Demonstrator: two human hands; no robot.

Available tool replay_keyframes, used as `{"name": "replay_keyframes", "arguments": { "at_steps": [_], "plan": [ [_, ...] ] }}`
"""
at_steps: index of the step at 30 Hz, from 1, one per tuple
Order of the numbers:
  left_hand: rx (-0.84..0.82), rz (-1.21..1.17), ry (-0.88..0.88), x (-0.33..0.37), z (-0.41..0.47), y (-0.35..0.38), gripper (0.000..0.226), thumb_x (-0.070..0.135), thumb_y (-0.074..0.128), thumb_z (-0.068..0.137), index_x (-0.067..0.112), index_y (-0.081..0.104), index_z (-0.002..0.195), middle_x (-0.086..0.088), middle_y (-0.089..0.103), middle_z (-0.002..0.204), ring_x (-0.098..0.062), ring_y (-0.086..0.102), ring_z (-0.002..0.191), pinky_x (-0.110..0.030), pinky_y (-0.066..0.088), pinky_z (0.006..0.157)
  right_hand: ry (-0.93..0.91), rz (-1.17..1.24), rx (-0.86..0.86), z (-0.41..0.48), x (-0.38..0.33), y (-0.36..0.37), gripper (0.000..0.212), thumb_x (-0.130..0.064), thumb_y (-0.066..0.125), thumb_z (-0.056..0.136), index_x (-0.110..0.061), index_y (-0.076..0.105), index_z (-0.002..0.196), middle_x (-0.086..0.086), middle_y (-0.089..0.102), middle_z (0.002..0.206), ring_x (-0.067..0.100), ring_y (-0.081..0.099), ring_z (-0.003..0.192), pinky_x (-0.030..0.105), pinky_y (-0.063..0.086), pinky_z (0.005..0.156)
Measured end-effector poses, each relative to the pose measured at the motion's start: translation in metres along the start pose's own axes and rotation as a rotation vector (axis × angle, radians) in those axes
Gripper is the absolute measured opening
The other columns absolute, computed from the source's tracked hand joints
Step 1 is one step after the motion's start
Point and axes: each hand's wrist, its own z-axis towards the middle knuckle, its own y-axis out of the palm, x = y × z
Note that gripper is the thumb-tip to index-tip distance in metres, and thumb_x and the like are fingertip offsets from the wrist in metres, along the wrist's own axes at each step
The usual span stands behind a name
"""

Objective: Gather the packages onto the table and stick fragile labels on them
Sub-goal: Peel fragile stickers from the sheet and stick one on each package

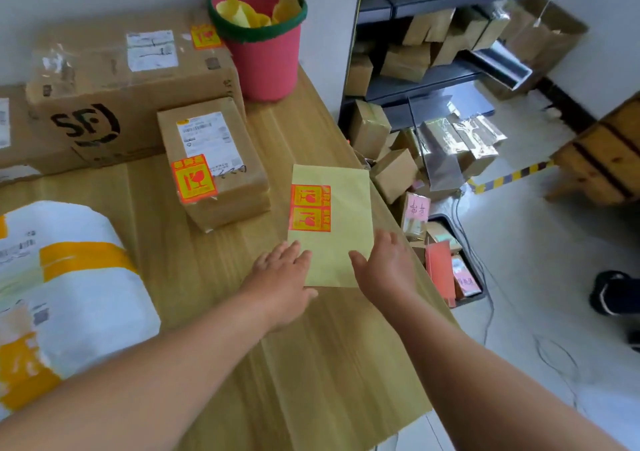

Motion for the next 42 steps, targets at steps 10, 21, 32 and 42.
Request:
{"name": "replay_keyframes", "arguments": {
  "at_steps": [10,21,32,42],
  "plan": [
    [-0.121,0.098,0.161,0.041,0.027,0.031,0.07,0.048,0.041,0.095,0.02,0.01,0.151,-0.002,-0.01,0.16,-0.02,-0.012,0.146,-0.04,0.0,0.119,0.279,0.166,-0.069,0.048,0.065,0.007,0.07,-0.05,0.06,0.085,-0.012,0.036,0.139,0.006,0.054,0.132,0.028,0.054,0.119,0.046,0.047,0.095],
    [0.047,-0.247,0.102,0.052,0.036,0.017,0.067,0.043,0.051,0.093,0.021,0.022,0.149,0.001,0.016,0.158,-0.016,0.014,0.145,-0.032,0.014,0.118,0.31,0.673,0.12,0.045,0.075,-0.015,0.011,-0.017,0.056,0.092,-0.022,0.065,0.094,-0.005,0.064,0.092,0.012,0.058,0.08,0.028,0.045,0.065],
    [0.2,-1.222,-0.362,0.028,0.022,-0.042,0.012,0.01,0.066,0.084,0.015,0.061,0.094,-0.007,0.067,0.098,-0.021,0.059,0.085,-0.027,0.043,0.068,0.303,1.097,-0.033,0.018,0.04,-0.052,0.01,-0.01,0.062,0.09,-0.017,0.062,0.083,0.003,0.059,0.08,0.015,0.052,0.067,0.03,0.046,0.061],
    [0.411,-1.213,-0.245,0.009,-0.023,-0.067,0.014,0.0,0.066,0.082,0.011,0.061,0.075,-0.003,0.056,0.07,-0.012,0.045,0.063,-0.014,0.035,0.051,-0.463,0.501,0.061,-0.029,-0.054,-0.055,0.01,-0.018,0.068,0.085,-0.021,0.068,0.095,-0.01,0.059,0.094,0.009,0.057,0.091,0.027,0.045,0.08]
  ]
}}
